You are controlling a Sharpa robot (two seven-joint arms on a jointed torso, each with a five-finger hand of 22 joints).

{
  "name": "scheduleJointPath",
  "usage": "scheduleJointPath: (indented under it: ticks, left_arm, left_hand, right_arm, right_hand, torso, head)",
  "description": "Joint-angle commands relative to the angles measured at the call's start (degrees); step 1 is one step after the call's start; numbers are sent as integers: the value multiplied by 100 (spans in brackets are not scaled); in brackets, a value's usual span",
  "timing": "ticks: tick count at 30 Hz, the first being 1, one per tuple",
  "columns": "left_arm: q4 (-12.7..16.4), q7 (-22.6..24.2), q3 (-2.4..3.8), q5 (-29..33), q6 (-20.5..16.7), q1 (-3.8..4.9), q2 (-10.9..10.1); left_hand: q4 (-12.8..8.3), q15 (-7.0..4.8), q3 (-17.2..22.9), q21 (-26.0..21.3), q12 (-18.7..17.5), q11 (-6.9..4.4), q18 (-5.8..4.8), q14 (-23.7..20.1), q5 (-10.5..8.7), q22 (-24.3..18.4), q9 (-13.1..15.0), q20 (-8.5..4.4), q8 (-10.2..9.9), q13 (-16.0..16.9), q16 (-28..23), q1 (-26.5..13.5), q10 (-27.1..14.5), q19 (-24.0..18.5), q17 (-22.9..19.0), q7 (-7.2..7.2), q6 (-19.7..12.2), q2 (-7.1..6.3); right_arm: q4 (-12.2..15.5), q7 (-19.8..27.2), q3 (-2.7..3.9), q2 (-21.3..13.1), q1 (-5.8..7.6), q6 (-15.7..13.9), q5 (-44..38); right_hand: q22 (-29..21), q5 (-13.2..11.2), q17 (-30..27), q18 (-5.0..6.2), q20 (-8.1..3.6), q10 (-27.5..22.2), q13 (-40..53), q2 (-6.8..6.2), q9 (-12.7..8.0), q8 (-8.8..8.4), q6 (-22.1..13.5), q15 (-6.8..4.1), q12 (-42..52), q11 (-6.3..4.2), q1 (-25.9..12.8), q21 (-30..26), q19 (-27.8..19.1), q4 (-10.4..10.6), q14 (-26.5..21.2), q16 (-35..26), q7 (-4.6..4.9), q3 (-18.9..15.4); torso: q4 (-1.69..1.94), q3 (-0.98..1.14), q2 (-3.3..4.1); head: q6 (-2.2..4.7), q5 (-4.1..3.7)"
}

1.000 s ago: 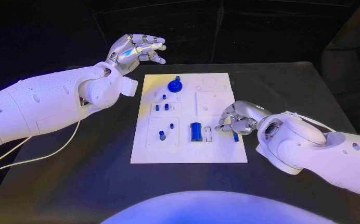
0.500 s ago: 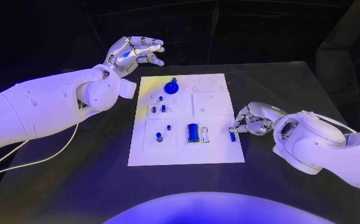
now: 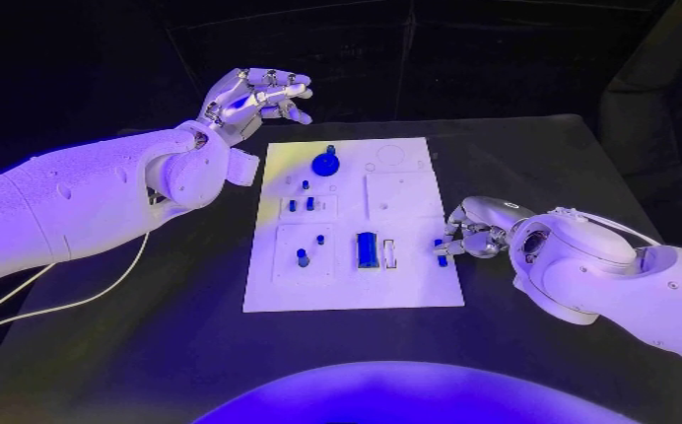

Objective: Assemble the parts on the task board

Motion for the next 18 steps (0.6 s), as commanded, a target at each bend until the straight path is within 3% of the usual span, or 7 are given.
scheduleJointPath:
  ticks: [1,11,15,18]
  left_arm:
    - [2,42,3,24,75,10,0]
    - [-12,42,1,24,81,10,-4]
    - [-14,41,1,24,84,10,-7]
    - [-13,40,0,24,87,10,-9]
  left_hand:
    - [-35,1,-8,-40,14,-7,73,47,24,-9,4,3,4,1,-26,1,-36,34,-7,0,-10,25]
    - [-35,1,-8,-40,14,-7,73,47,24,-9,4,3,4,1,-26,1,-36,34,-7,0,-10,25]
    - [-35,1,-8,-40,14,-7,73,47,24,-9,4,3,4,1,-26,1,-36,34,-7,0,-10,25]
    - [-35,1,-8,-40,14,-7,73,47,24,-9,4,3,4,1,-26,1,-36,34,-7,0,-10,25]
  right_arm:
    - [-21,-104,1,28,0,272,-114]
    - [-86,-168,0,170,-16,472,-214]
    - [-130,-238,-1,251,-28,569,-475]
    - [-166,-294,-1,310,-36,661,-673]
  right_hand:
    - [947,-20,3,-66,29,40,5,-1,-8,-20,31,0,36,3,-78,6,180,0,281,-13,0,-31]
    - [945,13,7,-65,17,28,30,13,-5,-44,94,-13,39,-13,73,2,176,-78,280,-15,-16,-14]
    - [941,-41,4,-63,9,7,43,36,-15,-99,110,-21,25,-18,314,-3,172,-235,279,-22,-14,40]
    - [933,-313,-7,-61,-7,-19,50,120,-25,-139,129,-41,5,-36,695,-10,165,-474,274,-33,-26,215]
  torso:
    - [0,-4,-5]
    - [2,-2,2]
    - [0,-8,-3]
    - [4,-6,-1]
  head:
    - [0,-5]
    - [-15,4]
    - [-12,0]
    - [-18,6]
